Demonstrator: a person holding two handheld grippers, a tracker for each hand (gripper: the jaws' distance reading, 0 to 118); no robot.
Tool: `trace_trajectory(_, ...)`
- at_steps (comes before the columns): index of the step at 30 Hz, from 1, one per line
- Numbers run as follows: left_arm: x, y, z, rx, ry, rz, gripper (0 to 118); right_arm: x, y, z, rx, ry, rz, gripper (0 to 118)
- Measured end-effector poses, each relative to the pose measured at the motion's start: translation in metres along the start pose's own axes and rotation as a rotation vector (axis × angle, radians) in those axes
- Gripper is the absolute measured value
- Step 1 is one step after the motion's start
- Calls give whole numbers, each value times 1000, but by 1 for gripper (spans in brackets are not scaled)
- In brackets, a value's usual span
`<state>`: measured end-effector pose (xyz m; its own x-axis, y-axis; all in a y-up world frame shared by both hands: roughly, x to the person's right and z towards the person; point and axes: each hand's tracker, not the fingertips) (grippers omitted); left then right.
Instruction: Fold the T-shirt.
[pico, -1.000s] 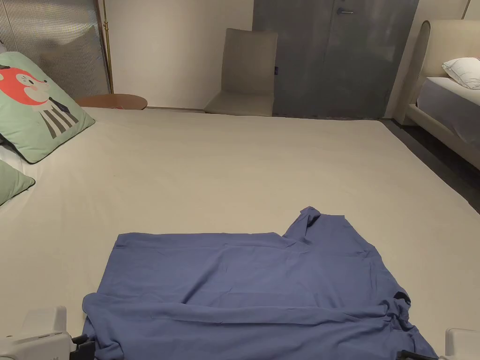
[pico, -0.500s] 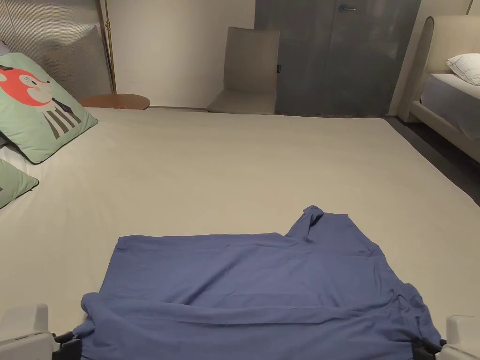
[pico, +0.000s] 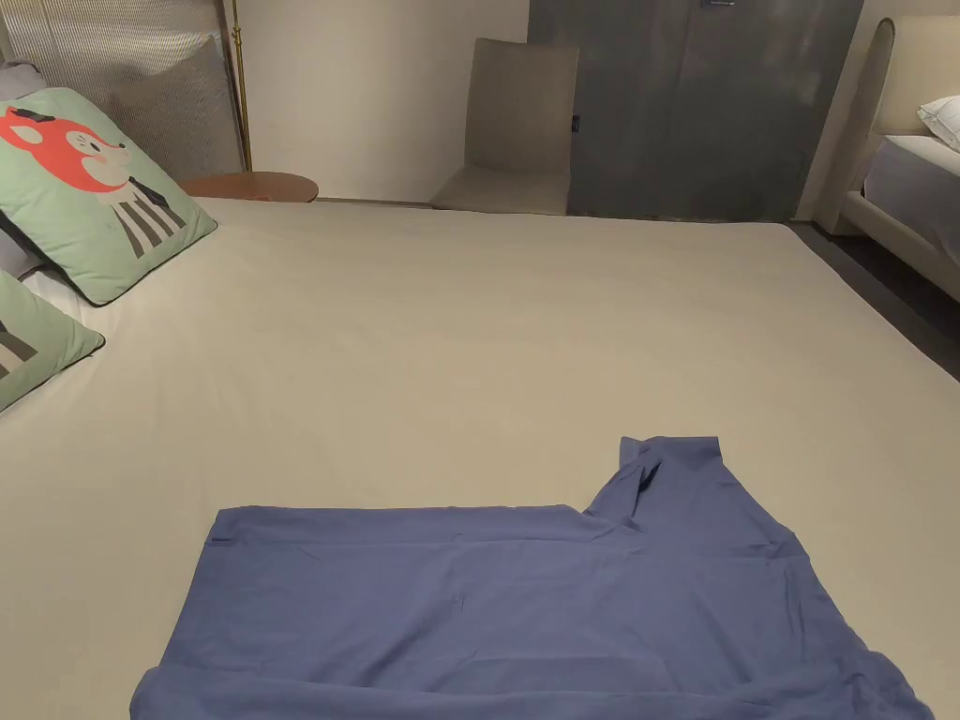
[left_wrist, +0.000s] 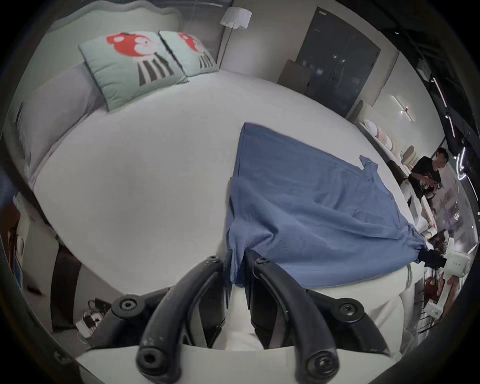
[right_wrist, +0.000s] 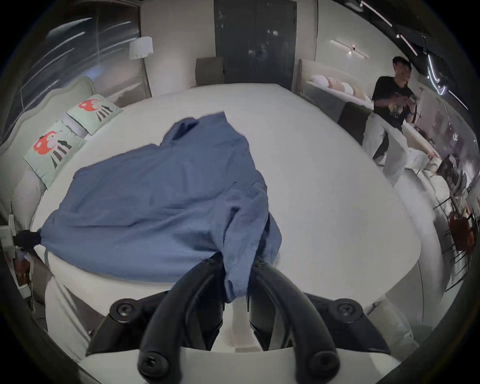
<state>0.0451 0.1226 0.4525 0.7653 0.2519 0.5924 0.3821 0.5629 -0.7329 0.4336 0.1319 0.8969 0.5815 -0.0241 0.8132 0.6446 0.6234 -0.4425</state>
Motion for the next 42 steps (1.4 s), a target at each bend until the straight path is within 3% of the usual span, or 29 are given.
trace_trajectory(8,7,-2,-13,1,43,-49,7,5,-18,-24,-33,6,-42,16)
trace_trajectory(12,6,-2,-5,24,58,-41,32,10,-20,-11,12,3,-60,44)
trace_trajectory(13,7,0,-1,35,58,-44,63,12,-19,-5,40,4,-65,79)
trace_trajectory(14,8,3,4,66,50,-48,84,13,-17,0,79,8,-74,103)
trace_trajectory(15,12,8,13,132,44,-48,99,14,-11,11,148,8,-81,115)
trace_trajectory(16,17,14,22,189,35,-51,105,12,-5,21,216,0,-82,113)
trace_trajectory(20,51,43,55,413,-17,-97,104,-6,30,54,457,-67,-51,113)
trace_trajectory(23,80,57,71,587,-46,-168,103,-26,55,71,598,-77,-78,113)
trace_trajectory(24,92,61,76,629,-40,-185,99,-33,62,74,643,-74,-89,111)
trace_trajectory(26,108,64,80,679,-51,-203,71,-46,70,79,713,-76,-100,90)
trace_trajectory(27,115,66,81,689,-54,-207,48,-52,74,78,732,-73,-95,71)
trace_trajectory(28,120,67,80,679,-60,-204,14,-58,77,78,737,-78,-93,42)
trace_trajectory(29,123,68,78,679,-63,-204,2,-63,79,76,739,-82,-90,19)
trace_trajectory(30,126,68,77,680,-73,-200,1,-67,80,73,745,-87,-91,1)
trace_trajectory(34,128,76,67,630,-85,-210,0,-69,87,59,714,-36,-88,0)
trace_trajectory(37,118,97,49,574,-84,-196,0,-69,88,50,691,-52,-66,0)
trace_trajectory(42,98,159,-15,319,-144,-128,0,-63,95,30,628,-50,-76,1)
